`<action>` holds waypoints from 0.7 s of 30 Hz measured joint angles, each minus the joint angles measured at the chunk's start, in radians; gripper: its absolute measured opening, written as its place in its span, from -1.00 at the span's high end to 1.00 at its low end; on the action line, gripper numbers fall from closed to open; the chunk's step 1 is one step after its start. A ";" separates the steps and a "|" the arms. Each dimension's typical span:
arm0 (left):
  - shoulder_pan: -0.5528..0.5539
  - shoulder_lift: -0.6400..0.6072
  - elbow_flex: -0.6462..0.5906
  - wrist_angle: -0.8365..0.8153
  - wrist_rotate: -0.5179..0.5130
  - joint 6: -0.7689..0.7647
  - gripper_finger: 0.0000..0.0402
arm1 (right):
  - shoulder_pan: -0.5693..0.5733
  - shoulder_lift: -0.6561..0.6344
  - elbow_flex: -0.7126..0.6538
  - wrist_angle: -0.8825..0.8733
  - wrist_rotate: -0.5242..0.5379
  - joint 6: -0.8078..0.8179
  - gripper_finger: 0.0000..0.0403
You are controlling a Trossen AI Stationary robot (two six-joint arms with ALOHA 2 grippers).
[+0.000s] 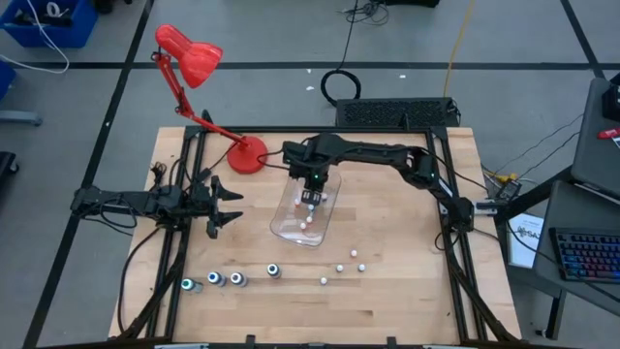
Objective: Pick & Place food coloring
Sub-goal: Put the small green food coloring bottle into the transparent bin
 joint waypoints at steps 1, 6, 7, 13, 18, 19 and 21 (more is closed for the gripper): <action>0.000 0.000 0.000 0.000 0.000 0.000 -0.26 | 0.001 0.000 -0.012 0.010 -0.008 -0.002 0.79; 0.000 0.000 0.000 0.000 0.000 0.000 -0.26 | 0.002 0.001 -0.072 0.041 -0.014 -0.015 0.79; 0.000 0.000 0.000 0.000 0.000 0.000 -0.26 | 0.000 0.001 -0.087 0.057 -0.014 -0.015 0.79; 0.000 0.000 0.000 0.000 0.000 0.000 -0.26 | -0.007 0.001 -0.147 0.097 -0.014 -0.015 0.79; 0.000 0.000 0.000 0.000 0.000 0.000 -0.26 | -0.009 -0.003 -0.170 0.112 -0.005 -0.023 0.79; 0.000 0.000 0.000 0.000 0.000 0.000 -0.26 | -0.009 -0.003 -0.170 0.120 -0.006 -0.023 0.79; 0.000 0.000 0.000 0.000 0.000 0.000 -0.26 | -0.009 -0.003 -0.171 0.135 -0.006 -0.015 0.79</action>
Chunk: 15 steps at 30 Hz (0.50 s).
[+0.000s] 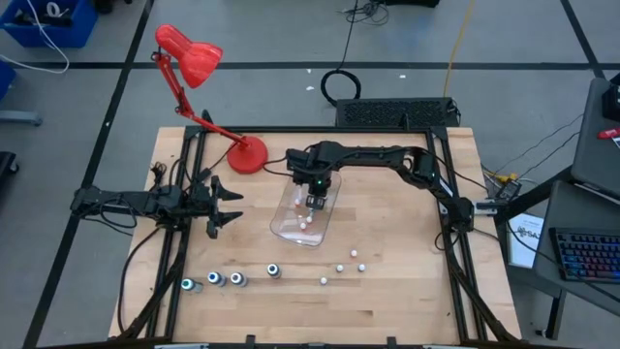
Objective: Pick & Place food coloring
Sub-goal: Put the small green food coloring bottle into the transparent bin
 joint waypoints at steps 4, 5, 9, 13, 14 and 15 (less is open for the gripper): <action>0.000 0.000 0.000 0.000 0.000 0.000 -0.26 | 0.000 -0.006 -0.002 0.029 -0.004 0.027 0.61; 0.000 0.000 0.000 0.000 0.000 0.000 -0.26 | -0.001 -0.006 -0.002 0.032 -0.005 0.032 0.52; 0.000 0.000 0.000 0.000 0.000 0.000 -0.26 | -0.001 -0.006 -0.002 0.032 -0.005 0.042 0.28; 0.000 0.000 0.000 0.000 0.000 0.000 -0.26 | 0.000 -0.006 -0.002 0.033 -0.005 0.042 0.18; 0.000 0.000 0.000 0.000 0.000 0.000 -0.26 | 0.000 -0.006 -0.002 0.034 -0.005 0.047 0.18; 0.000 0.000 0.000 0.000 0.000 0.000 -0.26 | 0.000 -0.008 -0.002 0.034 -0.005 0.053 0.18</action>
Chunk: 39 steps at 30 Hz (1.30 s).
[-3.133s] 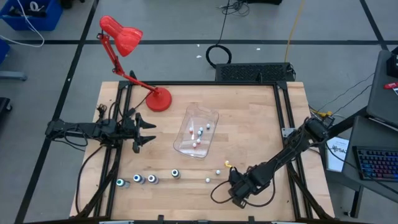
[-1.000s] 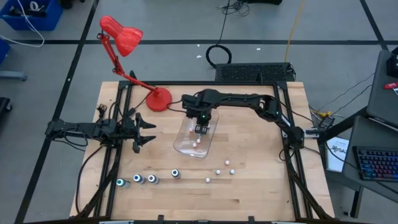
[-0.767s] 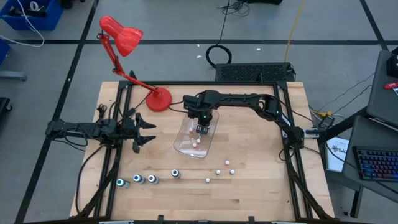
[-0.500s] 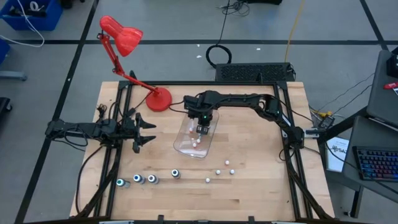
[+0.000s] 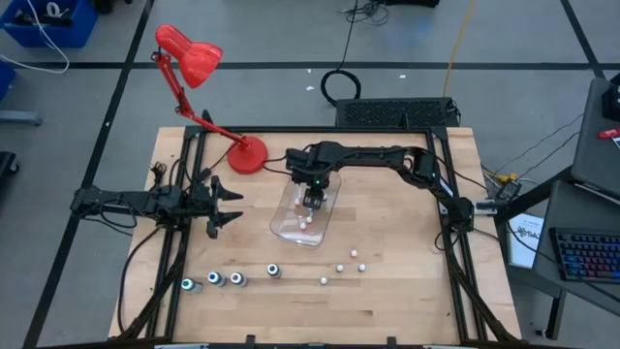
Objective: Pick & Place food coloring
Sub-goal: Put the small green food coloring bottle into the transparent bin
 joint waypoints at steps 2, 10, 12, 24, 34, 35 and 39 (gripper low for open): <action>0.000 0.000 0.000 0.000 0.000 0.000 -0.26 | 0.000 -0.016 -0.003 -0.014 -0.001 0.003 0.19; 0.000 0.000 0.000 0.000 0.000 0.000 -0.26 | 0.005 -0.145 -0.002 -0.032 0.025 0.060 0.23; 0.000 0.000 0.000 0.000 0.000 0.000 -0.26 | 0.017 -0.193 -0.002 -0.069 0.053 0.093 0.23; 0.000 0.000 0.000 0.000 0.000 0.000 -0.26 | 0.414 -0.462 -0.219 -0.221 0.212 0.407 0.23; 0.000 0.000 0.000 0.000 0.000 0.000 -0.26 | 0.713 -0.611 -0.639 0.071 0.212 0.937 0.23; 0.000 0.000 0.000 0.000 0.000 0.000 -0.26 | 0.724 -0.613 -0.665 0.084 0.209 0.971 0.23; 0.000 0.000 0.000 0.000 0.000 0.000 -0.26 | 0.743 -0.613 -0.730 0.099 0.207 1.057 0.23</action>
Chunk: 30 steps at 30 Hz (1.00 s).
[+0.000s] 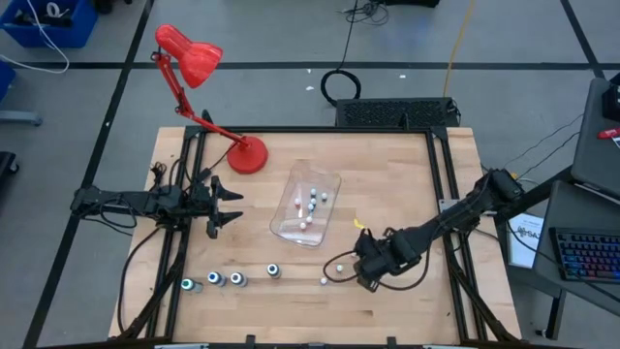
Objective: Pick & Place food coloring
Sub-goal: Put the small green food coloring bottle into the transparent bin
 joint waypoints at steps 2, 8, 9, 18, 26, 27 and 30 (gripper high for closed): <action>0.000 0.000 0.000 0.000 0.000 0.000 -0.26 | -0.001 0.000 -0.016 0.008 0.000 0.017 0.23; 0.000 0.000 0.000 0.000 0.000 0.000 -0.26 | -0.015 0.011 -0.022 0.068 0.001 -0.012 0.23; 0.000 0.000 0.000 0.000 0.000 0.000 -0.26 | -0.018 0.015 -0.022 0.086 0.000 -0.022 0.23; 0.000 0.000 0.000 0.000 0.000 0.000 -0.26 | -0.032 0.020 -0.022 0.145 0.001 -0.069 0.23; 0.000 0.000 0.000 0.000 0.000 0.000 -0.26 | -0.032 0.071 -0.022 0.153 -0.018 -0.112 0.23; 0.000 0.000 0.000 0.000 0.000 0.000 -0.26 | -0.034 0.081 -0.022 0.161 -0.029 -0.119 0.23; 0.000 0.000 0.000 0.000 0.000 0.000 -0.26 | -0.034 0.103 -0.022 0.194 -0.053 -0.137 0.23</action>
